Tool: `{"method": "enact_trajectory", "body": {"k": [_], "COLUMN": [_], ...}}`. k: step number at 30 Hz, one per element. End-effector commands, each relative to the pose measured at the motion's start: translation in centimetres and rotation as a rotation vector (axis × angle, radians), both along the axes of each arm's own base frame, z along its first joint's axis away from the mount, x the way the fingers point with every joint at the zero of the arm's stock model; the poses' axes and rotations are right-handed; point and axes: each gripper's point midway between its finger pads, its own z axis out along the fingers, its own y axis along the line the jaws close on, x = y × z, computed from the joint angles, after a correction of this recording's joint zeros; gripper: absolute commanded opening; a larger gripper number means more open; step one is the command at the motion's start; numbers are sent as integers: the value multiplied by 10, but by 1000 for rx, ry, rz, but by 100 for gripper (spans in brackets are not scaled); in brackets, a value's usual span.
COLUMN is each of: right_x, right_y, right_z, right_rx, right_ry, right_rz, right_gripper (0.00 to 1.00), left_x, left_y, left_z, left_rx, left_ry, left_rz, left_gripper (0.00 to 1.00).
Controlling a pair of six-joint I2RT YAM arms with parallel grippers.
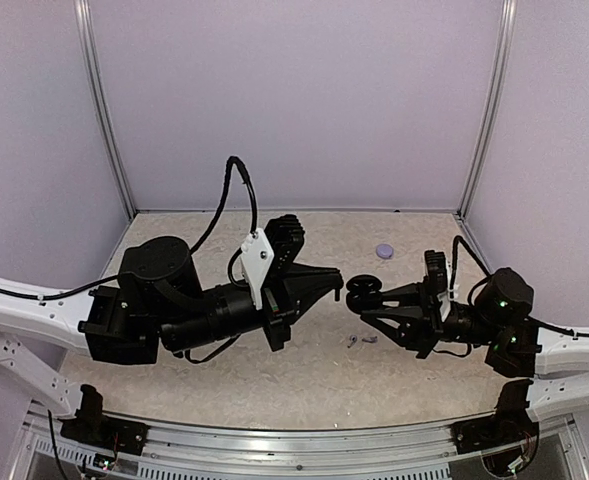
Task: Insert the wireless bluetooth earbuds into the charging case
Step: Place the right earbud in the right side groove of the charging case.
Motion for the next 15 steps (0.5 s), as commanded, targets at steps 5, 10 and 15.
{"method": "enact_trajectory", "body": {"k": [5,10,15], "right_x": [-12,-13,-14], "right_y": [8,10,10], "right_z": [19,21,22], "right_rx": [50,60,69], "right_ry": [-12,-11,-1], "right_rz": [54,58,63], "right_gripper": [2,2,2], "left_x": [0,-1,0], "left_y": [-14,-18,-23], "left_z": [18,14,9], "left_rx": [-38,-26,-14], "left_ry": [-72,-79,-83], "left_rz": [9,4,0], "left_gripper": [0,0,0]}}
